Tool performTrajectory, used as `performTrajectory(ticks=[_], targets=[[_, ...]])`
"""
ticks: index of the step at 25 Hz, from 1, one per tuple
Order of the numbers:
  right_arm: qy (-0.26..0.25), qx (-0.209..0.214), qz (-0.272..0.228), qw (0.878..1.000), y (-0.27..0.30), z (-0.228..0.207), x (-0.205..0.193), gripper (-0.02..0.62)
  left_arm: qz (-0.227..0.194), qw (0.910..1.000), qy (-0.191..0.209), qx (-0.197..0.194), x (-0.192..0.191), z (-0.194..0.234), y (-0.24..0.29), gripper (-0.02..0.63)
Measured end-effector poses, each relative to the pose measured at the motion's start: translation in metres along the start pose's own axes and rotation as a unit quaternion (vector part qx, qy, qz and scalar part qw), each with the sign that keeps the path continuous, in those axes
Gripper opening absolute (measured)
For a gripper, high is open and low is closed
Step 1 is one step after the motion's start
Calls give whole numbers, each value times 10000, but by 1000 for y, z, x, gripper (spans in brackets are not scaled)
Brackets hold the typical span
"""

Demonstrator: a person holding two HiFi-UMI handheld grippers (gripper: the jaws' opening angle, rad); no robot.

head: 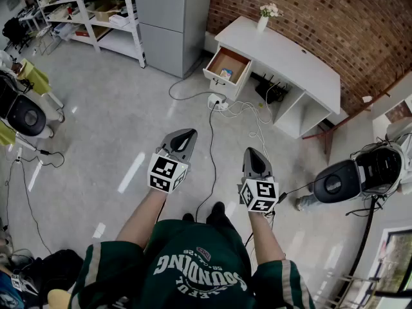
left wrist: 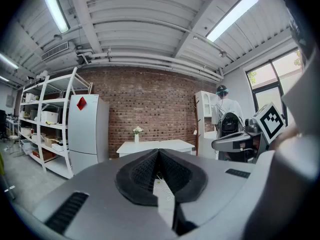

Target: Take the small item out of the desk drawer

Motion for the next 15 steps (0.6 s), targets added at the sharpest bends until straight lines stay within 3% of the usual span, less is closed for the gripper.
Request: performTrajectory(ticks=[15], targets=[[81,78,-127,9999,-2,0,0,25,103,9999,-20,-34,-4,-5,4,15]])
Point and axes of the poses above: the fingertips, and each gripper's own axes: y forward along the fingers, z to its left, x out of its top, the point moved 4 cm from there along -y, backward along the fingers, and after that the axes turned 2 degrees about -x, right-handed, at the moved point
